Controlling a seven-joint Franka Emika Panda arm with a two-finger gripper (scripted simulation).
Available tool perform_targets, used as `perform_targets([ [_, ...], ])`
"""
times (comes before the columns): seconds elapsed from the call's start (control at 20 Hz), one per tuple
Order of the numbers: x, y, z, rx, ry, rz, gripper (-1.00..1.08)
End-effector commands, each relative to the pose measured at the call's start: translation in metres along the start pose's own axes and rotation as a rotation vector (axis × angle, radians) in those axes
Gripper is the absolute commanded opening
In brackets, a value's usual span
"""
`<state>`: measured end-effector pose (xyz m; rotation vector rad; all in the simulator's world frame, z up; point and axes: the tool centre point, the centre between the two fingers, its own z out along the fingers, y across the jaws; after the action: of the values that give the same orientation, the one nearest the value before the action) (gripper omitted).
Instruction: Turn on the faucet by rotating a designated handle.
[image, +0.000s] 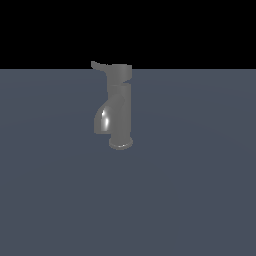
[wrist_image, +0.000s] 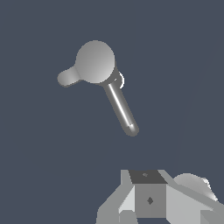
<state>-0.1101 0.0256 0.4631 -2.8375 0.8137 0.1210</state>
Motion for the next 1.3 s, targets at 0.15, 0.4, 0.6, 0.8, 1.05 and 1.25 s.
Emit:
perform_targets([
  [0.15, 0.026, -0.018, 0.016, 0.002, -0.012, 0.152, -1.00],
  [0.4, 0.049, -0.035, 0.032, -0.005, -0.015, 0.290, -1.00],
  [0.6, 0.066, -0.047, 0.047, -0.013, -0.011, 0.400, -1.00],
  [0.8, 0.083, -0.060, 0.062, -0.024, -0.001, 0.510, -1.00],
  [1.05, 0.103, -0.075, 0.083, -0.038, 0.020, 0.644, -1.00],
  [1.25, 0.118, -0.088, 0.100, -0.049, 0.044, 0.749, -1.00],
])
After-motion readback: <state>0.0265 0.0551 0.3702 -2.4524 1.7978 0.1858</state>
